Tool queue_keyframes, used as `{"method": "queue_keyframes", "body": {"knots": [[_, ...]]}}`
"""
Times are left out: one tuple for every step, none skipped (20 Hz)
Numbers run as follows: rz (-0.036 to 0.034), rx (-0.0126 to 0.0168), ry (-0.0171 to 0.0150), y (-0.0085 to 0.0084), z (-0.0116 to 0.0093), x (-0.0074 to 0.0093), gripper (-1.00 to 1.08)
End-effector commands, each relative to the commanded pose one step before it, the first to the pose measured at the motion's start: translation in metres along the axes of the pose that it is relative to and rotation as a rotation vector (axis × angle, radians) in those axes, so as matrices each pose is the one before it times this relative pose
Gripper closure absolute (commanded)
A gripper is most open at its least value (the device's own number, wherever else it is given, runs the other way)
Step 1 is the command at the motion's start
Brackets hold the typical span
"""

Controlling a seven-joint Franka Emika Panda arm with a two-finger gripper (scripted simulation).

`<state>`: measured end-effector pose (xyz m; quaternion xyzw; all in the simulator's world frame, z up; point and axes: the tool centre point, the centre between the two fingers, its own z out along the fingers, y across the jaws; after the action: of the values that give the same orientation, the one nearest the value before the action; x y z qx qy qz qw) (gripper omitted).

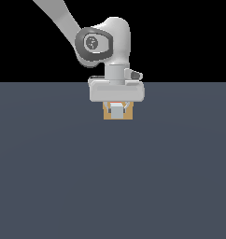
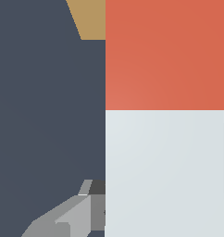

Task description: Insert the peg into the horizontal hole in a box.

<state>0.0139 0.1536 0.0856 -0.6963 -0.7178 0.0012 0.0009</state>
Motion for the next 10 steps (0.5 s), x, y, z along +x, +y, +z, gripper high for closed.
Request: {"method": "queue_keyframes", "body": {"knots": [[0.00721,-0.00296,0.00036,0.00554,-0.00345,0.00653,1.08],[0.00138,0.00001,0.00000,0.00118,-0.00042,0.00169,1.08],[0.00109,0.00000,0.00000,0.00097,-0.00032,0.00126,1.08],[0.00069,0.00000,0.00000,0.00074,-0.00022,0.00092,1.08],[0.00049,0.00000,0.00000,0.00055,-0.00012,0.00047,1.08],[0.00000,0.00000,0.00000,0.00031,-0.00004,0.00029,1.08],[0.00000,0.00000,0.00000,0.00011,0.00000,0.00002,1.08],[0.00000,0.00000,0.00000,0.00000,0.00000,0.00000,1.08],[0.00000,0.00000,0.00000,0.00000,0.00000,0.00000,1.08],[0.00000,0.00000,0.00000,0.00000,0.00000,0.00000,1.08]]}}
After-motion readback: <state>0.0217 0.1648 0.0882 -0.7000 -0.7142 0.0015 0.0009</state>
